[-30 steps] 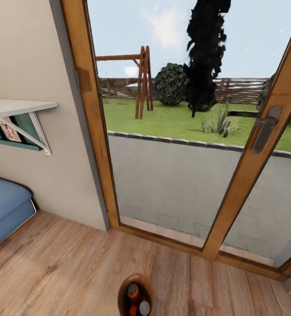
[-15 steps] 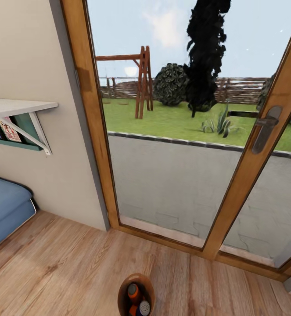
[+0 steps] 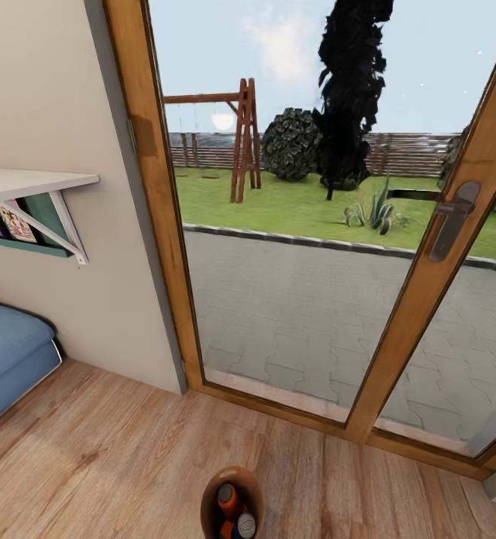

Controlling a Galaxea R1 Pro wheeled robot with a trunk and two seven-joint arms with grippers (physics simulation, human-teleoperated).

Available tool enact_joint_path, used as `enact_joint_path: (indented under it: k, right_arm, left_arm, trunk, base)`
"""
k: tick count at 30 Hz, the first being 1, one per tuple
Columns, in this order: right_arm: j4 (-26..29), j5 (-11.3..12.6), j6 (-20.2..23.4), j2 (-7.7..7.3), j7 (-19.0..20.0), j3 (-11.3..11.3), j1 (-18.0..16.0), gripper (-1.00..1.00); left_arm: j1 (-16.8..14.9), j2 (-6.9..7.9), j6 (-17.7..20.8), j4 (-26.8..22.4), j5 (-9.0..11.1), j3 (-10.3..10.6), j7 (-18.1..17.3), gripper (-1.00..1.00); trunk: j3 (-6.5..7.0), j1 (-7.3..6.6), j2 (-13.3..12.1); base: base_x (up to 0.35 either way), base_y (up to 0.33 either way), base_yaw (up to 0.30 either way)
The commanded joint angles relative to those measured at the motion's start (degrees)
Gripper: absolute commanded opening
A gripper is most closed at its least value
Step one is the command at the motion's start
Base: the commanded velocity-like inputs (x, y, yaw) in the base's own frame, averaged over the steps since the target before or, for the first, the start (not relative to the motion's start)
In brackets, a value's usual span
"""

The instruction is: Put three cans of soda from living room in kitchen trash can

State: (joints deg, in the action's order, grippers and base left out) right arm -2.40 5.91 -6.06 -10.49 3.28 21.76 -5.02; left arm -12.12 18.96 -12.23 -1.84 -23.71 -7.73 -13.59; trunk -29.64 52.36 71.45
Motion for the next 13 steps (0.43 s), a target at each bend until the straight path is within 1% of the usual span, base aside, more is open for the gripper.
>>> enact_joint_path:
  k: [1,2,3,5,13]
  right_arm:
    - [0.0,0.0,0.0,0.22,0.0,0.0,0.0,1.00]
    - [0.0,0.0,0.0,0.45,0.0,0.0,0.0,1.00]
    - [0.0,0.0,0.0,0.99,-0.1,0.0,0.0,1.00]
    - [0.0,0.1,0.0,1.34,-0.1,0.0,0.0,1.00]
    - [0.0,0.1,0.0,1.65,-0.1,0.0,0.0,1.00]
  left_arm:
    - [0.0,-0.05,0.0,0.0,0.0,0.0,0.1,1.00]
    - [0.0,-0.09,0.0,0.0,0.0,0.0,0.1,1.00]
    - [0.0,-0.16,0.0,0.0,0.0,0.0,0.2,1.00]
    - [0.0,-0.20,0.0,0.0,0.0,0.0,0.3,1.00]
    - [0.0,-0.23,0.0,0.0,0.0,0.0,0.3,1.00]
  trunk:
    - [0.00,0.00,0.0]
    - [0.00,0.00,0.0]
    - [0.00,0.00,0.0]
    - [0.00,0.00,0.0]
    - [0.00,0.00,0.0]
  base:
    - [0.000,0.000,0.000]
    - [0.000,0.000,0.000]
    - [0.000,0.000,0.000]
    - [0.000,0.000,0.000]
    - [0.000,0.000,0.000]
